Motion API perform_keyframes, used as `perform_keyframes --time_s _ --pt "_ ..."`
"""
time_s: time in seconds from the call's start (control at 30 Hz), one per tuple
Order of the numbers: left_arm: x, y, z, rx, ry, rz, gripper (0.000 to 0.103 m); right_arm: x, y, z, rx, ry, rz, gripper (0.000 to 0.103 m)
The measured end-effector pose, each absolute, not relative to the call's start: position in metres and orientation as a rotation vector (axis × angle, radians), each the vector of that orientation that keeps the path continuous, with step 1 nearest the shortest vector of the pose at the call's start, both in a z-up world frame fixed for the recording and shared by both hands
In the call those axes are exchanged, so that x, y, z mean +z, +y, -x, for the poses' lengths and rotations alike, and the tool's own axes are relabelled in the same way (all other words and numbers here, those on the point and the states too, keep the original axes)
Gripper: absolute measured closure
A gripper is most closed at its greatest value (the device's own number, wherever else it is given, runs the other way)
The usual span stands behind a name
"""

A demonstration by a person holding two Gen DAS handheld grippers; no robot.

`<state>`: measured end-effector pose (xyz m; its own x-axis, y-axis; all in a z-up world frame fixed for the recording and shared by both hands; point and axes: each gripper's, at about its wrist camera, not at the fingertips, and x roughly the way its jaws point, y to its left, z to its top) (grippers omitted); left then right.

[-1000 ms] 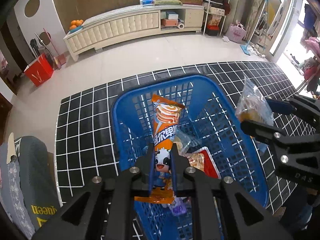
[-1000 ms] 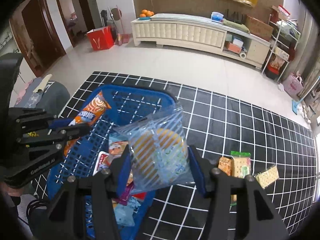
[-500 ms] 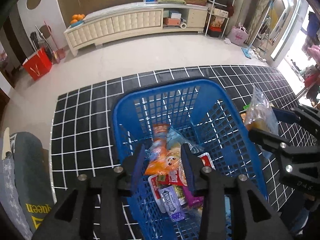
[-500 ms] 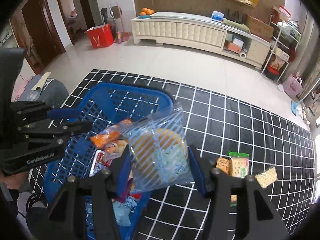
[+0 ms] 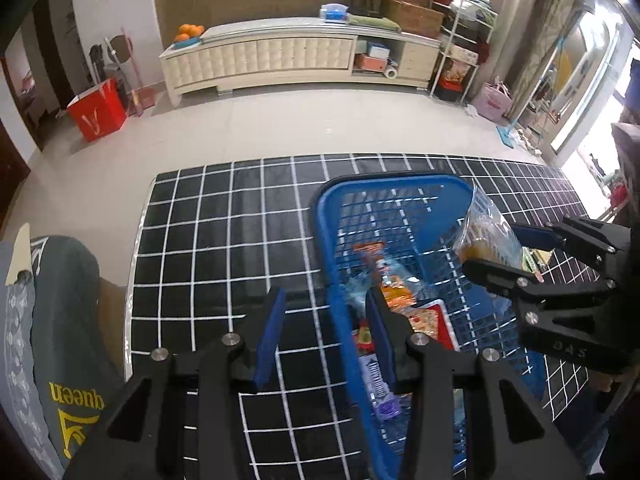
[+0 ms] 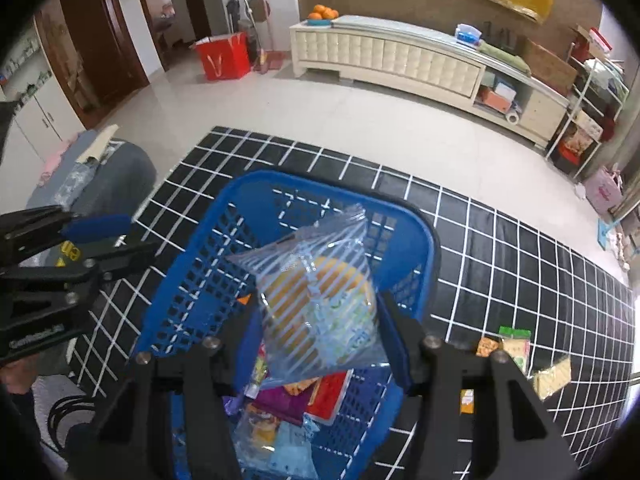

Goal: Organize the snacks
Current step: 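Open both tools to drop the wrapper and bread bag into the basket, then withdraw both tools from the basket toward the cracker packs on the mat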

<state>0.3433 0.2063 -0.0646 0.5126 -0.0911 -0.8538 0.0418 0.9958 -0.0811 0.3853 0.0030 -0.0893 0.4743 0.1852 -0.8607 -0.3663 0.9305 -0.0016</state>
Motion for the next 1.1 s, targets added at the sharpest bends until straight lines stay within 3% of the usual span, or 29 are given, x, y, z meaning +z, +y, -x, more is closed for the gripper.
perform_keyframes --time_s 0.37,0.4,0.53,0.83,0.93,1.1 --pt "-0.084 0.228 -0.348 -0.065 1.041 0.117 0.064 -0.115 0.014 -0.409 0.278 1.092 0.311 0.043" --pt "-0.084 0.228 -0.348 -0.066 1.042 0.120 0.064 -0.114 0.013 -0.407 0.274 1.091 0.319 0.040" --pt "-0.083 0.223 -0.342 -0.066 1.047 0.106 0.064 -0.100 0.010 -0.395 0.239 1.022 0.337 0.012" --pt "-0.044 0.202 -0.308 -0.073 1.015 0.060 0.064 -0.045 -0.015 -0.349 0.263 0.943 0.317 0.011" --pt "-0.027 0.183 -0.294 -0.083 0.991 0.027 0.056 -0.027 -0.030 -0.331 0.252 0.915 0.294 0.011" --pt "-0.003 0.143 -0.273 -0.114 0.955 -0.016 0.056 -0.002 -0.070 -0.300 0.229 0.883 0.252 0.011"
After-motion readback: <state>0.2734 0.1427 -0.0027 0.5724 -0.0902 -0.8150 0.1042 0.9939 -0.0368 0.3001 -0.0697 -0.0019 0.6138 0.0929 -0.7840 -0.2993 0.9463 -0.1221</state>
